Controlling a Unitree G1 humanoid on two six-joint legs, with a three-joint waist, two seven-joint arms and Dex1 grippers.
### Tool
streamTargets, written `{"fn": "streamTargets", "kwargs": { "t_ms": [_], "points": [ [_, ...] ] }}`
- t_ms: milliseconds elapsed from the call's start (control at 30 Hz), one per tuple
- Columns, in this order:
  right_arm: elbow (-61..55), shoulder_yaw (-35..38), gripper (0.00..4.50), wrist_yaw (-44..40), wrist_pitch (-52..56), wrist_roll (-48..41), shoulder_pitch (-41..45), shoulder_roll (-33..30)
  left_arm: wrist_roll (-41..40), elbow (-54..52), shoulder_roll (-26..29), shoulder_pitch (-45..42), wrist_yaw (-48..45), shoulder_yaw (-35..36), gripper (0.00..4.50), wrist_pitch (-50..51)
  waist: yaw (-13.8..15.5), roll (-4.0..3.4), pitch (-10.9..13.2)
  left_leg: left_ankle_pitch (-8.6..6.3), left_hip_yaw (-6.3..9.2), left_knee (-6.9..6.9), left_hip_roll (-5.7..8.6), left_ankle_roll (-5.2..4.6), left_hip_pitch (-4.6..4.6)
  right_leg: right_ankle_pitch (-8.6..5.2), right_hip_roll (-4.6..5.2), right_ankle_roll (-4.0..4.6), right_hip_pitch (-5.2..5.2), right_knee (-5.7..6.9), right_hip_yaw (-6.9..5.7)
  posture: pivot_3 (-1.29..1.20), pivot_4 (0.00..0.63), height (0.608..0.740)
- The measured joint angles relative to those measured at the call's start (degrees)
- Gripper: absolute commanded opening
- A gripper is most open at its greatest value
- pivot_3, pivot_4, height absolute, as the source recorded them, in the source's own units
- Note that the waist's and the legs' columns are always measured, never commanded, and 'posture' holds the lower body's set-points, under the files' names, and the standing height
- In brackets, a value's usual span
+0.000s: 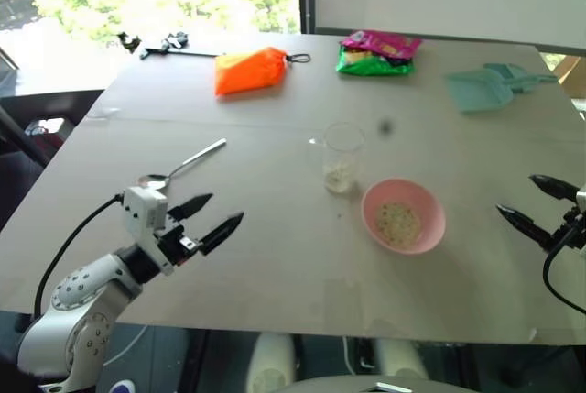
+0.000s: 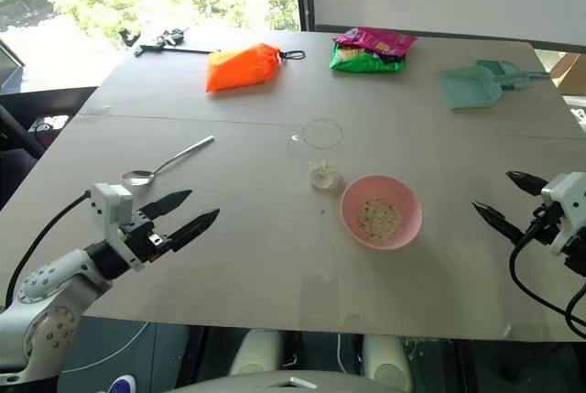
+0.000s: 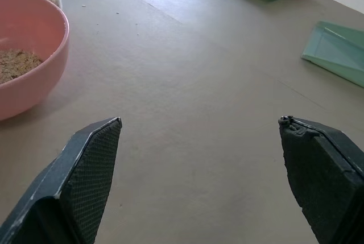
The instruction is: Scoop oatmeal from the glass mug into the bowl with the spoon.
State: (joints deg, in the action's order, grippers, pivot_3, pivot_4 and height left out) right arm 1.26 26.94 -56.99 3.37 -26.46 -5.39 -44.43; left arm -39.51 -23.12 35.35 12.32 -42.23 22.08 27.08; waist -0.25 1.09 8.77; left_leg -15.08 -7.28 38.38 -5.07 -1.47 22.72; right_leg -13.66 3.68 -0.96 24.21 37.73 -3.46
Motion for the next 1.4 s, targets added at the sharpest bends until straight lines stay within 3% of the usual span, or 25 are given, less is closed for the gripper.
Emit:
{"fn": "streamTargets", "kwargs": {
  "t_ms": [367,500,600,700,833,933,1133,1400],
  "points": [
    [-11.3,-1.4,4.46,5.1,5.4,-3.0,-1.5,4.0,-0.7,4.0,0.0,-10.5,7.5,0.9,4.50,2.3,0.3,-0.03,0.0,0.00,-0.01,0.02,0.00,0.00,-0.03,0.06,-0.02,-0.10,-0.01,0.04,0.01,0.00,0.150,0.740],
    [-22.2,-1.5,4.46,-0.5,7.3,-12.7,-1.7,2.8,0.1,11.0,5.0,-16.9,8.1,0.9,4.50,6.6,0.4,-0.02,0.0,0.01,0.07,-0.05,-0.03,0.01,0.00,0.04,-0.09,-0.06,0.02,0.08,-0.09,0.00,0.150,0.740],
    [-30.1,0.0,4.46,-4.5,10.3,-20.5,-3.6,-0.1,2.3,17.9,10.4,-21.3,5.0,-0.3,4.50,7.3,0.8,0.05,0.0,0.00,0.11,-0.06,-0.02,0.02,0.03,0.03,-0.07,-0.05,0.00,-0.01,-0.13,0.00,0.150,0.740],
    [-32.6,2.1,4.46,-5.6,11.6,-24.1,-4.3,-1.5,8.1,30.2,16.0,-29.3,-0.9,-6.1,4.50,6.1,1.2,0.17,0.0,-0.01,-0.07,-0.04,0.01,0.01,0.08,0.00,-0.04,-0.01,-0.04,-0.10,-0.21,0.00,0.150,0.740],
    [-35.1,3.5,4.46,-4.7,12.2,-25.5,-5.9,-1.3,16.3,47.6,18.1,-41.1,-10.2,-14.4,4.50,-0.1,1.3,0.26,0.1,0.00,-0.07,-0.04,0.01,0.02,0.18,0.02,-0.03,-0.02,-0.02,-0.09,-0.31,0.00,0.150,0.740],
    [-37.6,5.5,4.46,-4.3,12.5,-26.9,-7.5,-0.5,22.1,60.2,18.5,-50.0,-15.6,-18.7,4.50,-6.5,1.2,0.39,0.1,0.00,-0.03,-0.04,0.00,0.02,0.22,0.02,-0.06,-0.02,0.00,-0.07,-0.34,0.00,0.150,0.740],
    [-39.5,7.5,4.46,-3.2,12.4,-27.6,-11.0,1.6,29.8,75.4,18.7,-59.0,-23.4,-23.4,4.50,-14.2,1.0,0.47,0.2,0.00,-0.12,-0.03,0.01,0.02,0.22,0.02,-0.06,-0.06,0.01,-0.09,-0.29,0.00,0.150,0.740],
    [-39.6,7.8,4.46,-1.4,12.2,-29.3,-9.8,2.5,38.1,86.5,16.6,-64.9,-27.4,-27.7,4.50,-17.6,1.1,0.58,0.2,0.00,-0.07,0.01,0.01,0.02,0.23,0.02,-0.05,-0.06,0.01,-0.04,-0.30,0.00,0.150,0.740]
  ]
}}
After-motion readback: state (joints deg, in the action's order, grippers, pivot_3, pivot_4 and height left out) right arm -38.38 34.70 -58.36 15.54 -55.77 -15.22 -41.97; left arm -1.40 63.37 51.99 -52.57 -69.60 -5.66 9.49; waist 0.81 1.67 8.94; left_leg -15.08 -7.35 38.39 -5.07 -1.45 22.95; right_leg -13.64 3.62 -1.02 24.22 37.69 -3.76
